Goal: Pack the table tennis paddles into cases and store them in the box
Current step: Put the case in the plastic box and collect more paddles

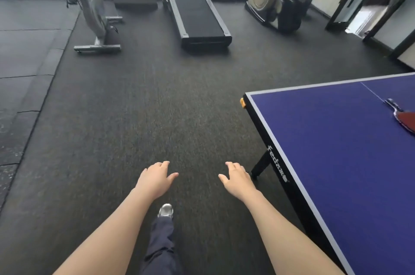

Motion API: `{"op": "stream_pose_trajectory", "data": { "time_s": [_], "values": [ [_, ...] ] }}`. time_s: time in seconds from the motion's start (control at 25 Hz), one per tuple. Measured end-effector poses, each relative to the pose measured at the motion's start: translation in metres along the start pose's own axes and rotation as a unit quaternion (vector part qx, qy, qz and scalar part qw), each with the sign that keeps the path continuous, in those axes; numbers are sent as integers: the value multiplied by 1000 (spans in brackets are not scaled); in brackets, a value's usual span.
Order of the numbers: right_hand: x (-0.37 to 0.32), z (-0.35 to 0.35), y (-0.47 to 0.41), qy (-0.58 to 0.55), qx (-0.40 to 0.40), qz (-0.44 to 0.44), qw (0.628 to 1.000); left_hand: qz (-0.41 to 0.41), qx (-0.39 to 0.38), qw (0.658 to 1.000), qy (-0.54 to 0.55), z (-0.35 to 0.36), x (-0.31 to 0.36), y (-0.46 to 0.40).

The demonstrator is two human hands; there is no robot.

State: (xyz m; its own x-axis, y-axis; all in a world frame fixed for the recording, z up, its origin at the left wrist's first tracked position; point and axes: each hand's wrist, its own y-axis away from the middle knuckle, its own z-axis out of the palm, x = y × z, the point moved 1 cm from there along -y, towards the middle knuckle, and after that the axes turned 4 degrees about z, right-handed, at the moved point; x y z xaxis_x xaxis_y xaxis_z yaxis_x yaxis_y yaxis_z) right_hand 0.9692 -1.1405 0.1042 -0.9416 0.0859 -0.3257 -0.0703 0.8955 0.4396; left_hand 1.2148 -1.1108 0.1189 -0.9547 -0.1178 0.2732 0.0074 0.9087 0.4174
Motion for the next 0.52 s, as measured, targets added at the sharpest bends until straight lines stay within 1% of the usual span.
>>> {"op": "stream_pose_trajectory", "data": {
  "time_s": [0.16,0.24,0.4,0.52],
  "values": [
    [-53,-34,-106,-28,22,21,999,2,-2,999,-36,-60,-46,-114],
    [-75,-60,-153,-29,32,30,999,8,-1,999,-48,-96,-54,-170],
    [-104,-110,-243,-58,49,51,996,46,-1,998,-34,-160,-45,-274],
    [-99,-145,-307,-75,68,84,991,80,-10,996,-46,-192,-26,-349]
  ]
}}
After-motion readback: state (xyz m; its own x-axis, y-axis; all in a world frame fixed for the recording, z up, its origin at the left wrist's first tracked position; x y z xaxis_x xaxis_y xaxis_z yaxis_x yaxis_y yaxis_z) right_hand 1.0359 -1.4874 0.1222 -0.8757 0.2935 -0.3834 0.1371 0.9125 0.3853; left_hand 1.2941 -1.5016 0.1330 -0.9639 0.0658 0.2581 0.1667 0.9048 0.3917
